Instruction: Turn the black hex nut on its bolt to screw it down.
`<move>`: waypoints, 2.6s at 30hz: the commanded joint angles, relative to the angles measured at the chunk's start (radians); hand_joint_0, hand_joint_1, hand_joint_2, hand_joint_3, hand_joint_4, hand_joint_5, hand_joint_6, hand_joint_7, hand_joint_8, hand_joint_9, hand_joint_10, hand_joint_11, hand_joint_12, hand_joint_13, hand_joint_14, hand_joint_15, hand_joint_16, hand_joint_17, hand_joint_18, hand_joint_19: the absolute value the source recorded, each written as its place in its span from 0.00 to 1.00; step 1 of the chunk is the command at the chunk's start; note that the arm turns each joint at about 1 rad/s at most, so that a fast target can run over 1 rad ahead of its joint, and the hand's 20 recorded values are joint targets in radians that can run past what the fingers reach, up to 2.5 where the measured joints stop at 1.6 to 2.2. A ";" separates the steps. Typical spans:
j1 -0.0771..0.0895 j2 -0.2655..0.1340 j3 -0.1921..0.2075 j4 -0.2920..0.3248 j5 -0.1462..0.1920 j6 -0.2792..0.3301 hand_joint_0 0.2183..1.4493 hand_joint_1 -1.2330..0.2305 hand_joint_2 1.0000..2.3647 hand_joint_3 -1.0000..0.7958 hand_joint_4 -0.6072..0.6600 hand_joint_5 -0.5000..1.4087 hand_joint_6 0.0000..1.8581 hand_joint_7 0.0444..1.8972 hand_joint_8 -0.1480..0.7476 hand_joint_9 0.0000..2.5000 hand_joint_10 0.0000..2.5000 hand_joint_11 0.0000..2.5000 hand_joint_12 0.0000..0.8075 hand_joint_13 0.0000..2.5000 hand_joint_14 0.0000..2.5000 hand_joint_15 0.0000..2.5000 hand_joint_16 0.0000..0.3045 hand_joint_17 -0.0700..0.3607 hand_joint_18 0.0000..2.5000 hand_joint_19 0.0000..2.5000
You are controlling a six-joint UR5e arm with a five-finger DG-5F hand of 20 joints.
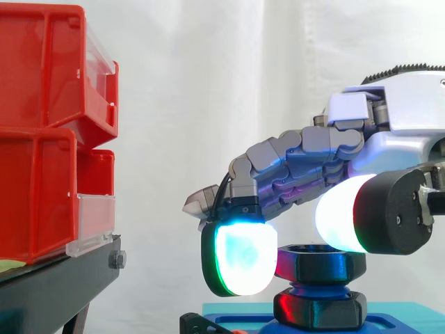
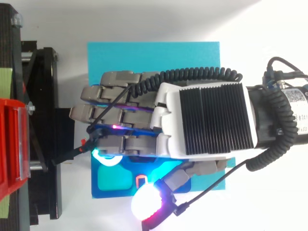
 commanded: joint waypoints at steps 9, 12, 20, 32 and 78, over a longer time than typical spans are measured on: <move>-0.018 0.000 0.001 -0.031 -0.016 -0.003 0.22 0.57 0.00 0.28 0.66 0.18 0.28 0.59 0.44 0.11 0.00 0.00 0.48 0.15 0.00 0.00 0.20 0.48 0.15 0.05; -0.025 0.000 -0.001 -0.036 -0.016 -0.003 0.22 0.57 0.00 0.28 0.65 0.18 0.28 0.59 0.44 0.11 0.00 0.00 0.48 0.15 0.00 0.00 0.20 0.48 0.16 0.06; -0.044 0.000 -0.001 -0.039 -0.039 -0.005 0.22 0.58 0.00 0.28 0.65 0.18 0.28 0.59 0.44 0.11 0.00 0.00 0.48 0.15 0.00 0.00 0.20 0.48 0.16 0.06; -0.077 0.000 0.001 -0.033 -0.091 -0.005 0.22 0.59 0.00 0.28 0.66 0.18 0.28 0.59 0.44 0.11 0.00 0.00 0.48 0.15 0.00 0.00 0.21 0.49 0.16 0.06; -0.006 0.000 0.029 0.073 -0.095 -0.069 0.23 0.62 0.00 0.28 0.61 0.19 0.27 0.59 0.44 0.12 0.00 0.00 0.48 0.16 0.00 0.01 0.20 0.48 0.16 0.07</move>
